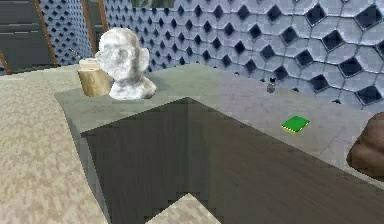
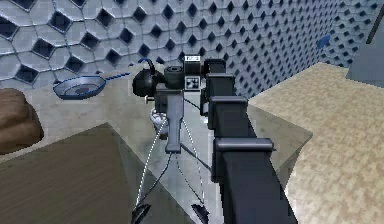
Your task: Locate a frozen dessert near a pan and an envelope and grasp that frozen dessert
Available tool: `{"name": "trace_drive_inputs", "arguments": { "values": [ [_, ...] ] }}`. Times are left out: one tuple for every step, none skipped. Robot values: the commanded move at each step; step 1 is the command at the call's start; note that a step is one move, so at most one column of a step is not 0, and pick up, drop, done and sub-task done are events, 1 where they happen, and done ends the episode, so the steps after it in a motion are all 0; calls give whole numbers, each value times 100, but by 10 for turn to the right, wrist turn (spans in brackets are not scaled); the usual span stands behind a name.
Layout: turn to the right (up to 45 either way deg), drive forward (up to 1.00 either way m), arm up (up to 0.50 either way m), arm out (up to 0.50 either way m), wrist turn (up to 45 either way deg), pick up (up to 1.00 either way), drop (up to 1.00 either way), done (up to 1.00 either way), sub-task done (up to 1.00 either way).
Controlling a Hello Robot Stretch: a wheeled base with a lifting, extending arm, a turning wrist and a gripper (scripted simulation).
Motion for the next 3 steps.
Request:
{"name": "trace_drive_inputs", "arguments": {
  "values": [
    [0,0,0,0,450,0,0,0,0],
    [0,0,0,0,450,0,0,0,0],
    [0,0,0,0,450,0,0,0,0]
  ]
}}
